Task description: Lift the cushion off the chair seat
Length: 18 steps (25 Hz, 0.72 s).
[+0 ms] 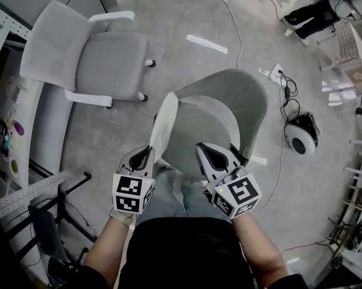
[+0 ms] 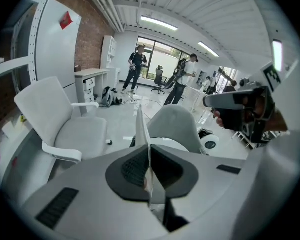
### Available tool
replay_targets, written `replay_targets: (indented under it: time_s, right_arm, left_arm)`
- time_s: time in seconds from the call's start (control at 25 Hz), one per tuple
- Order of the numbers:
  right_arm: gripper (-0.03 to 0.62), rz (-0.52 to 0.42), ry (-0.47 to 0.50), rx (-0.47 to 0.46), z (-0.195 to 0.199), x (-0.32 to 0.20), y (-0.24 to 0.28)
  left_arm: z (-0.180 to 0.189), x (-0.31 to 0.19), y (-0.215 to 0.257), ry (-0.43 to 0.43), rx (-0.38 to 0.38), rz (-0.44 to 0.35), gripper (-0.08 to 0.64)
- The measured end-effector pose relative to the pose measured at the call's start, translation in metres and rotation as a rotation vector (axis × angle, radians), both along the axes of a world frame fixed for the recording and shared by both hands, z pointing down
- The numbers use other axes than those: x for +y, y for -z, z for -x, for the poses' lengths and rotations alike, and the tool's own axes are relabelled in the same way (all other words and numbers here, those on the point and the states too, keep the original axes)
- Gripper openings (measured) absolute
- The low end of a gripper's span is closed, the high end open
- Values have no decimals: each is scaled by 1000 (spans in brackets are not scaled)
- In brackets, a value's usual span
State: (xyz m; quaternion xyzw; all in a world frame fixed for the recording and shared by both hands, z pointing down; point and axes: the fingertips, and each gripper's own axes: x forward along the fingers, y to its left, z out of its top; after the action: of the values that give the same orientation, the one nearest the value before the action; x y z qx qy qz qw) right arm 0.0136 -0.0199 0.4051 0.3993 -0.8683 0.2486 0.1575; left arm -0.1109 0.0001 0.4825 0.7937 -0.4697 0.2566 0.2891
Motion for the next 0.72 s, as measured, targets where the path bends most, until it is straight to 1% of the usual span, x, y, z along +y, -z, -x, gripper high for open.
replay_targets:
  time_s: [0.2, 0.32, 0.44, 0.6, 0.72]
  right_arm:
    - [9, -35, 19, -13, 10, -5, 16]
    - [9, -51, 25, -22, 16, -6, 24]
    - [9, -68, 22, -30, 21, -7, 30]
    - [9, -79, -1, -49, 19, -12, 39]
    - [9, -79, -13, -38, 12, -13, 40]
  left_arm:
    - [11, -4, 31, 10, -17, -43, 23]
    - [17, -6, 47, 29, -12, -57, 23]
    - [21, -8, 63, 27, -14, -89, 23]
    - [25, -9, 76, 35, 2, -111, 23]
    - [27, -10, 83, 54, 12, -120, 23]
